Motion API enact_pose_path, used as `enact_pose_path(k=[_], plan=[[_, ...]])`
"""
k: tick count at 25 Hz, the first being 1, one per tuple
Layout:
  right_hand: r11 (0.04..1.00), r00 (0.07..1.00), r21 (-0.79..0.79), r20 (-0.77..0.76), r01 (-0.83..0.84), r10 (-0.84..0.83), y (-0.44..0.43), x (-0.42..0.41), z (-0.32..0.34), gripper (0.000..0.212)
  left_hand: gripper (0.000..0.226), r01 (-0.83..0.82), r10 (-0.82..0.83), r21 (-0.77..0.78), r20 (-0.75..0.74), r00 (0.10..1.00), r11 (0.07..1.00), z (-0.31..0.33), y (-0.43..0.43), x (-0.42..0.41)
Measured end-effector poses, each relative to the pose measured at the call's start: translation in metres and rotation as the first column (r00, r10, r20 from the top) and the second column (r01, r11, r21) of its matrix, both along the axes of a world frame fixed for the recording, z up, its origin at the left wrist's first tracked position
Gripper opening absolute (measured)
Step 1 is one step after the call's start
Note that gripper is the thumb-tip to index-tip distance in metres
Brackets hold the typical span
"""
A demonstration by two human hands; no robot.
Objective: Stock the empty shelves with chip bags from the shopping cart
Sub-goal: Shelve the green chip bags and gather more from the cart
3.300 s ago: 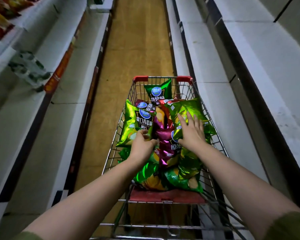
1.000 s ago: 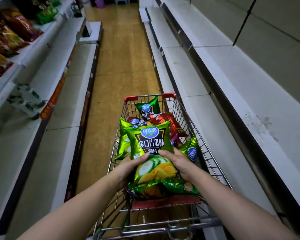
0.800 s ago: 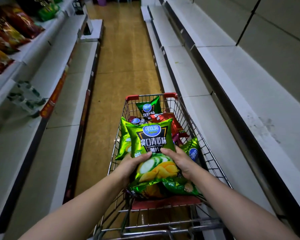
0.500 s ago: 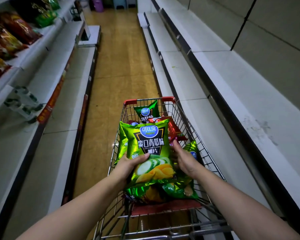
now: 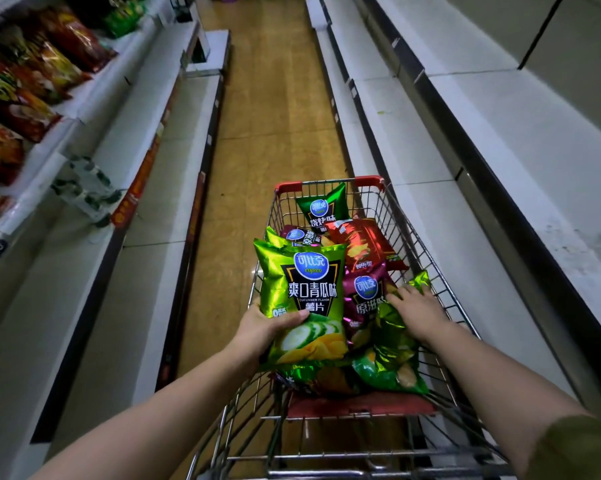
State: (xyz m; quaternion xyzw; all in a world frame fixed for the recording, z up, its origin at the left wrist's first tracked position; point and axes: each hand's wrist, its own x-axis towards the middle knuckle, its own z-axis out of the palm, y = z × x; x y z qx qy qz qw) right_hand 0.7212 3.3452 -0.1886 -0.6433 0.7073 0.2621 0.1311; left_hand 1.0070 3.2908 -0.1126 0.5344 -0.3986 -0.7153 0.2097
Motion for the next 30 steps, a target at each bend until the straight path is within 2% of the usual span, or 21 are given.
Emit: enact_pose_path(k=[3,5,8,10,12,14,16,18,19,20,22,24,26,28,30], plan=[[0.996,0.998,-0.072,0.013,-0.053,0.054,-0.001,0.000,0.017,0.071,0.068,-0.023,0.024,-0.021,0.043,0.999,1.000,-0.003,-0.001,0.000],[0.996,0.987,-0.090,0.157,0.023,-0.009,-0.005,-0.002,0.044,0.080,0.064,-0.036,0.040,-0.062,0.069,0.997,0.997,-0.001,0.000,-0.003],[0.981,0.889,-0.095,0.445,0.171,-0.112,-0.011,-0.003,0.095,0.085,0.057,-0.039,0.054,-0.123,0.117,0.992,0.992,0.004,0.000,-0.007],[0.980,0.879,-0.115,0.469,0.162,-0.090,-0.012,-0.004,0.124,0.072,0.046,-0.047,0.060,-0.132,0.095,0.994,0.990,0.008,0.001,-0.009],[0.988,0.889,-0.096,0.453,0.119,-0.063,-0.012,-0.005,0.144,0.054,0.045,-0.032,0.047,-0.161,0.088,0.995,0.986,0.013,0.002,-0.010],[0.987,0.860,-0.054,0.500,0.150,-0.103,-0.008,-0.008,0.158,0.041,0.042,-0.008,0.032,-0.209,0.110,0.993,0.978,0.022,0.005,-0.009],[0.965,0.767,-0.025,0.613,0.260,-0.191,0.000,-0.008,0.174,0.033,0.040,-0.010,0.041,-0.246,0.121,0.992,0.969,0.028,0.005,-0.005],[0.912,0.605,-0.003,0.749,0.411,-0.270,0.011,-0.004,0.194,0.027,0.044,-0.008,0.035,-0.268,0.098,0.995,0.963,0.036,0.005,0.001],[0.884,0.507,0.020,0.813,0.468,-0.287,0.017,0.000,0.205,0.026,0.055,0.011,0.009,-0.275,0.072,0.997,0.962,0.039,0.005,0.003],[0.862,0.411,0.051,0.863,0.505,-0.292,0.022,0.005,0.216,0.027,0.066,0.044,-0.030,-0.274,0.056,0.998,0.961,0.042,0.005,0.004],[0.847,0.292,0.065,0.922,0.528,-0.253,0.031,0.015,0.240,0.037,0.062,0.116,-0.109,-0.278,0.038,0.993,0.954,0.053,0.009,-0.001],[0.845,0.298,0.007,0.934,0.535,-0.197,0.036,0.027,0.267,0.047,0.057,0.181,-0.199,-0.224,-0.061,0.978,0.958,0.063,0.016,-0.008],[0.848,0.396,-0.069,0.902,0.525,-0.171,0.040,0.039,0.290,0.042,0.034,0.218,-0.232,-0.098,-0.182,0.955,0.971,0.081,0.030,-0.016],[0.870,0.603,-0.193,0.785,0.455,-0.142,0.041,0.054,0.308,0.034,0.017,0.260,-0.255,-0.005,-0.219,0.942,0.965,0.090,0.043,-0.021],[0.867,0.806,-0.340,0.581,0.364,-0.110,0.039,0.072,0.316,0.043,0.019,0.293,-0.269,0.062,-0.257,0.928,0.954,0.092,0.055,-0.023]])
